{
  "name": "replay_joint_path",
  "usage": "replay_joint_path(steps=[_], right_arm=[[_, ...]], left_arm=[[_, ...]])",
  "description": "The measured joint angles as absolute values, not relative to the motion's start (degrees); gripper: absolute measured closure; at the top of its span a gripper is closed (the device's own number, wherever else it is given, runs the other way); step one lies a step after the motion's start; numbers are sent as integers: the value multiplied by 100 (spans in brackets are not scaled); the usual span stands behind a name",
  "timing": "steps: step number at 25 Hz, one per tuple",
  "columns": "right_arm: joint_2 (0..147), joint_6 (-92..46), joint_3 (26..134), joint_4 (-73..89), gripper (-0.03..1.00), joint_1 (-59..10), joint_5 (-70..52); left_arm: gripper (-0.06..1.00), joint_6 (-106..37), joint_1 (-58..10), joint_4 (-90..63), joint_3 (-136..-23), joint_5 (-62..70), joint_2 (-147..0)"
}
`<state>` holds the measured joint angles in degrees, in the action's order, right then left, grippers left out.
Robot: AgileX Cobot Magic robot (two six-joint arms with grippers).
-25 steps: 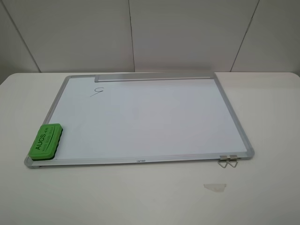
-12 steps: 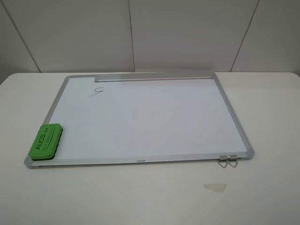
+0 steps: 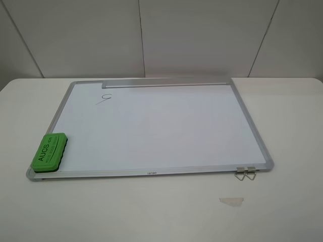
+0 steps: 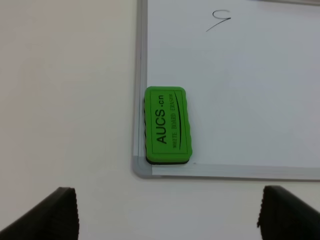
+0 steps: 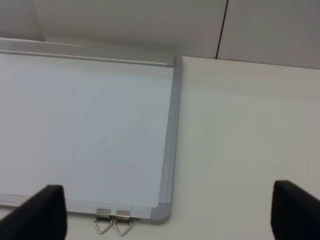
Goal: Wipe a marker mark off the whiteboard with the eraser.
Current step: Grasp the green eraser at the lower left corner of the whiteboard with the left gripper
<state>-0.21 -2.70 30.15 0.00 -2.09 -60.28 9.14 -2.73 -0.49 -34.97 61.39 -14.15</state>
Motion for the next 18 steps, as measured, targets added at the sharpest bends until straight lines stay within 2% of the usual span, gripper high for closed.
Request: replay_joint_path(steps=[9, 18], right_arm=[[-21, -270, 3015, 0, 15, -209, -6028], [-21, -270, 3015, 0, 15, -209, -6028]], left_arm=[[21, 926, -273, -107, -4654, 6394, -4218], [21, 1030, -273, -184, -4772, 6095, -6555]])
